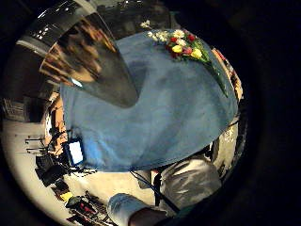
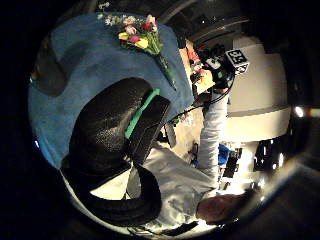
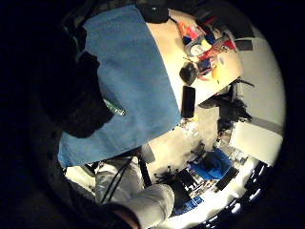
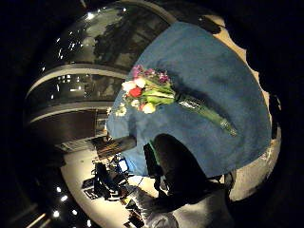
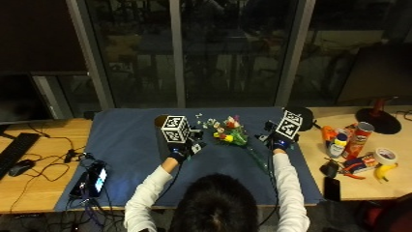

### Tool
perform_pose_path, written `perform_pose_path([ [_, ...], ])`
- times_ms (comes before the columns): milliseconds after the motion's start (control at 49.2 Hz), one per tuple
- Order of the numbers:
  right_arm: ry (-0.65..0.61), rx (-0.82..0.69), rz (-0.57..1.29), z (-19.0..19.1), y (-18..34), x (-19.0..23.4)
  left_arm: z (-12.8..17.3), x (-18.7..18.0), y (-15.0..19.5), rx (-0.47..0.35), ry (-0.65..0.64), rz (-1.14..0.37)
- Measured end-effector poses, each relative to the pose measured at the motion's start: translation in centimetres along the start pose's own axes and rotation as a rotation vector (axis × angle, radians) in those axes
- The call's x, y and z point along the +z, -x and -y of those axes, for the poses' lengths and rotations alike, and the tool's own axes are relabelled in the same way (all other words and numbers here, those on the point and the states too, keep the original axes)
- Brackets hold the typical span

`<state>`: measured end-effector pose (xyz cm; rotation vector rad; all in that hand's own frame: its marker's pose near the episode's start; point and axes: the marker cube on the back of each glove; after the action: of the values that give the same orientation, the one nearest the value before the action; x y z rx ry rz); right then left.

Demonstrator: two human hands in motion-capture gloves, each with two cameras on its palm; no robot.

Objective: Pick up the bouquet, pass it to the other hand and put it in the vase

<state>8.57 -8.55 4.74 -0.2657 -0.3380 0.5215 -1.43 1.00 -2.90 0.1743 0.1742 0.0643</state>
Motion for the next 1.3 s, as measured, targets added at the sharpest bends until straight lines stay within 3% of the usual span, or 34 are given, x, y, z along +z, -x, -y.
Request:
perform_pose_path([
  [61,-0.086,-0.011,-0.009,3.0,-0.8,2.4,0.2,0.5,0.4,0.0,0.009,-0.004],
  [142,-0.071,0.016,-0.03,4.6,-1.6,5.5,0.2,0.8,0.6,-0.003,0.018,-0.017],
  [284,-0.083,0.016,-0.032,0.6,-1.9,7.5,-0.1,0.9,0.9,-0.011,0.033,-0.022],
  [427,0.024,0.05,-0.074,0.3,-2.7,11.0,-0.2,1.2,1.5,-0.016,0.035,-0.019],
  [650,0.022,0.068,-0.152,-0.1,-2.2,14.5,-0.5,1.1,1.7,-0.022,0.034,-0.023],
  [772,-0.095,0.031,-0.165,0.1,-1.4,14.9,-0.4,1.2,1.6,-0.021,0.013,-0.032],
  [1036,-0.154,0.042,-0.24,-1.4,0.1,15.2,-0.5,2.2,1.6,-0.014,0.034,-0.057],
  [1138,-0.184,-0.037,-0.139,-0.9,0.1,14.5,-0.9,2.0,1.9,-0.026,0.034,-0.05],
  [1300,-0.36,-0.059,0.151,-0.3,-1.1,13.2,-0.4,2.0,2.7,-0.042,0.031,-0.062],
])
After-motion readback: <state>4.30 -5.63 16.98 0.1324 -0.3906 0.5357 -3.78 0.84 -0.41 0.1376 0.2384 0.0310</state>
